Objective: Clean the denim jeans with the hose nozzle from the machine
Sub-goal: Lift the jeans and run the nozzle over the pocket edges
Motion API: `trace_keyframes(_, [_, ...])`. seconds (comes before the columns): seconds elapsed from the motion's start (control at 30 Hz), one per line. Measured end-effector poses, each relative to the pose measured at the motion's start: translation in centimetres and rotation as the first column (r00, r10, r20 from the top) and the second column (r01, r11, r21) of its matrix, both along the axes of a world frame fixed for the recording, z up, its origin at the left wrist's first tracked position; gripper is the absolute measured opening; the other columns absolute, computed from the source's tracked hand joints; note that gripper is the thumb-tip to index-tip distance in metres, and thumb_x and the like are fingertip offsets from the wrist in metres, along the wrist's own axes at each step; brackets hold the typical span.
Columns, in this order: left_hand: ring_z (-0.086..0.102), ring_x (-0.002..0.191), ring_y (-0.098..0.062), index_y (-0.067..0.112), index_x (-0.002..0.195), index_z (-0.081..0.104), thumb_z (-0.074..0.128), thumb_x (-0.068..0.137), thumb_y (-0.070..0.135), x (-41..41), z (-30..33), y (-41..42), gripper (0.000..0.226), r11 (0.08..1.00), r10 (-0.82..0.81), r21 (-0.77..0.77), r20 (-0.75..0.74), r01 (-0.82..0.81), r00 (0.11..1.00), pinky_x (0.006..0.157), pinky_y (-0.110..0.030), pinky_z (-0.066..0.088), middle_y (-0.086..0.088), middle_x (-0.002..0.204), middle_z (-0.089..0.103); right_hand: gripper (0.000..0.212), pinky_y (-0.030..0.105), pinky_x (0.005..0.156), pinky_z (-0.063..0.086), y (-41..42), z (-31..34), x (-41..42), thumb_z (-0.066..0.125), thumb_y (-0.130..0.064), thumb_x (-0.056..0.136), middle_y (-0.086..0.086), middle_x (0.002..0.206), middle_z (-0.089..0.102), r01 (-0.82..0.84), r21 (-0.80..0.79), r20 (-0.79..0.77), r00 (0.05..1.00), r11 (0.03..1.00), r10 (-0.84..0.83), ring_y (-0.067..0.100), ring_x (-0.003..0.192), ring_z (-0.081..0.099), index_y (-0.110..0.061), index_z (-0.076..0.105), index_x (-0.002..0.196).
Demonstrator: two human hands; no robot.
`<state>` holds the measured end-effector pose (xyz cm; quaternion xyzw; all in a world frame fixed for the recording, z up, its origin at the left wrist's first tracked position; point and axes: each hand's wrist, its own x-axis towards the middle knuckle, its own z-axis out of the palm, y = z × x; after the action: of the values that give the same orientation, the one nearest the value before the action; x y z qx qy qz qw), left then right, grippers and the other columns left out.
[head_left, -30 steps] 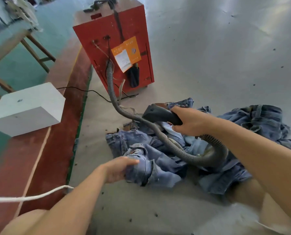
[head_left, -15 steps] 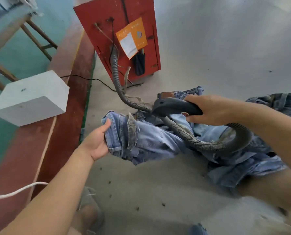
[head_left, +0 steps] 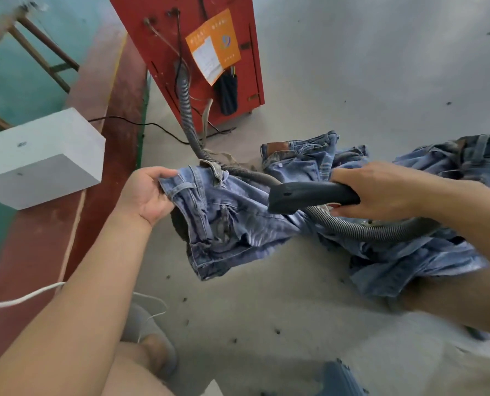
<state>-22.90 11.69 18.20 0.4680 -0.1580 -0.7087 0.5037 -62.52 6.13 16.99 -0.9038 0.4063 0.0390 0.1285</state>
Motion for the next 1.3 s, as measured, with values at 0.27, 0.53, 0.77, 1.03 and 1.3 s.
trace_keyframes(0.27, [0.06, 0.125, -0.05, -0.02, 0.136, 0.039, 0.037, 0.09, 0.01, -1.1, 1.3, -0.2, 0.055, 0.985, 0.028, -0.168, -0.068, -0.039, 0.997, 0.097, -0.057, 0.052, -0.035, 0.137, 0.056, 0.039, 0.028, 0.051, 0.045, 1.4, -0.1, 4.5, 0.076, -0.052, 0.087, -0.002, 0.077, 0.063, 0.386, 0.175, 0.313, 0.85, 0.905, -0.423, 0.013, 0.063, 0.062, -0.023, 0.052, 0.098])
trace_keyframes(0.53, [0.047, 0.107, -0.066, -0.026, 0.125, 0.03, 0.042, 0.065, 0.015, -3.1, 3.0, -0.5, 0.074, 0.926, 0.279, -0.168, -0.297, -0.338, 0.913, 0.079, -0.071, 0.044, -0.048, 0.117, 0.051, 0.053, 0.042, 0.063, 0.064, 1.5, -2.7, 8.4, 0.091, -0.029, 0.076, 0.006, 0.096, 0.074, 0.456, 0.528, 0.411, 0.601, 0.716, -0.685, 0.021, 0.074, 0.075, -0.014, 0.052, 0.11])
trace_keyframes(0.77, [0.047, 0.1, -0.06, -0.015, 0.135, 0.026, 0.043, 0.061, 0.012, -3.9, 3.5, -0.8, 0.08, 0.876, 0.403, -0.139, -0.313, -0.462, 0.86, 0.074, -0.072, 0.045, -0.033, 0.123, 0.048, 0.058, 0.043, 0.066, 0.065, -1.0, -4.7, 12.2, 0.089, -0.011, 0.078, 0.008, 0.091, 0.078, 0.333, 0.679, 0.419, 0.556, 0.654, -0.718, 0.022, 0.073, 0.078, -0.006, 0.048, 0.119])
trace_keyframes(1.03, [0.061, 0.106, -0.065, -0.025, 0.129, 0.035, 0.052, 0.07, 0.016, -1.7, 2.3, 0.2, 0.074, 0.981, 0.173, 0.103, -0.081, -0.165, 0.981, 0.077, -0.064, 0.053, -0.051, 0.121, 0.054, 0.043, 0.03, 0.048, 0.054, -2.7, -3.0, 11.5, 0.08, 0.003, 0.083, 0.011, 0.065, 0.062, 0.239, 0.78, 0.354, 0.593, 0.578, -0.723, 0.015, 0.047, 0.058, -0.001, 0.052, 0.115])
trace_keyframes(1.3, [0.044, 0.119, -0.064, -0.015, 0.142, 0.024, 0.049, 0.068, 0.015, -0.5, 2.0, 0.6, 0.083, 0.908, 0.408, 0.008, -0.255, -0.42, 0.877, 0.094, -0.072, 0.042, -0.042, 0.135, 0.045, 0.023, 0.02, 0.044, 0.049, -2.5, -0.6, 8.9, 0.072, -0.018, 0.092, 0.002, 0.074, 0.07, 0.246, 0.349, 0.384, 0.843, 0.904, -0.377, 0.009, 0.047, 0.063, -0.024, 0.05, 0.095])
